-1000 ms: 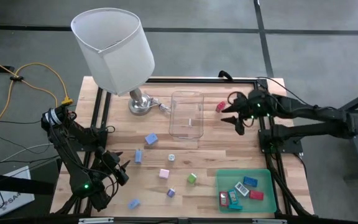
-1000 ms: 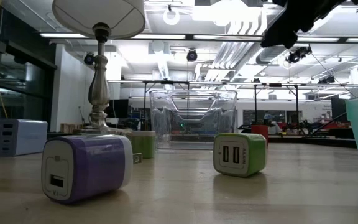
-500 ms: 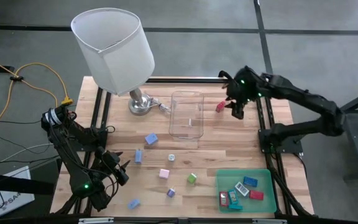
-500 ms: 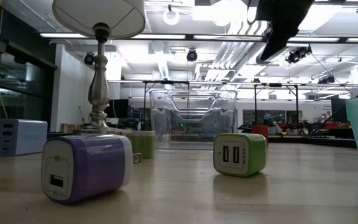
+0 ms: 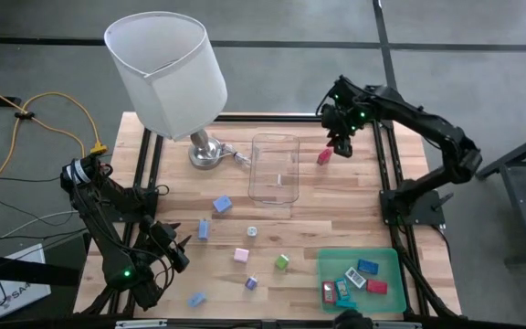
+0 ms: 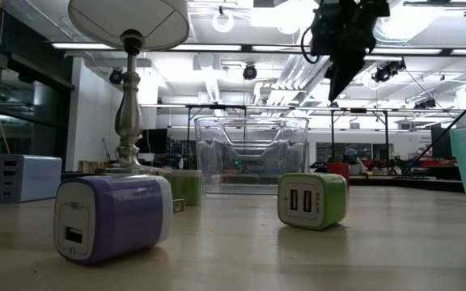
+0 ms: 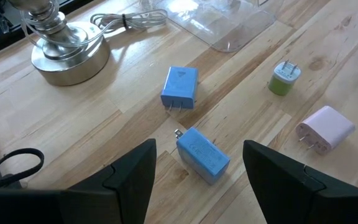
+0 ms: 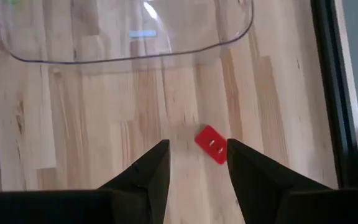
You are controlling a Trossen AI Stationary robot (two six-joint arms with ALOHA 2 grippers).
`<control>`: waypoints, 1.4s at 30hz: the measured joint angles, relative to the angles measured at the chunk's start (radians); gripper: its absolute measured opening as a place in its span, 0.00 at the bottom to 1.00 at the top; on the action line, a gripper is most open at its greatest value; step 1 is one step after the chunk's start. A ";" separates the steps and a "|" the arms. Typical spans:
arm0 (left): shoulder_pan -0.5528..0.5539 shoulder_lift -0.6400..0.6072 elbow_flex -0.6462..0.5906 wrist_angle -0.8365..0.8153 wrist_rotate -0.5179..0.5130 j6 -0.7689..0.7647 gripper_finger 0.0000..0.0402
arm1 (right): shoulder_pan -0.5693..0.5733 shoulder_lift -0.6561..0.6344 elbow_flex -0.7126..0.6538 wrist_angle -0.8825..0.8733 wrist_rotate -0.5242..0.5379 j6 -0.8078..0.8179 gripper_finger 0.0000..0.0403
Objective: Pick & Place Office items
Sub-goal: Put the red charger adapter into the transparent bin
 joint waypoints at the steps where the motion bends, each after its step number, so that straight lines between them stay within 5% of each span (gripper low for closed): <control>1: 0.000 0.000 0.000 0.000 0.000 0.000 0.58 | -0.009 0.010 0.000 0.008 -0.015 -0.022 0.36; 12: 0.000 0.000 0.000 0.000 0.000 0.000 0.58 | -0.033 0.073 0.000 0.080 -0.112 -0.202 0.36; 21: 0.000 0.000 0.000 0.000 0.000 0.000 0.58 | 0.003 0.077 0.000 0.144 0.054 -0.059 0.36; 31: 0.000 0.000 0.000 0.000 0.000 0.000 0.58 | -0.030 0.108 -0.004 0.148 0.052 -0.447 0.36; 42: 0.000 0.000 0.000 0.000 0.000 0.000 0.58 | -0.024 0.248 -0.005 0.088 0.026 -0.626 0.36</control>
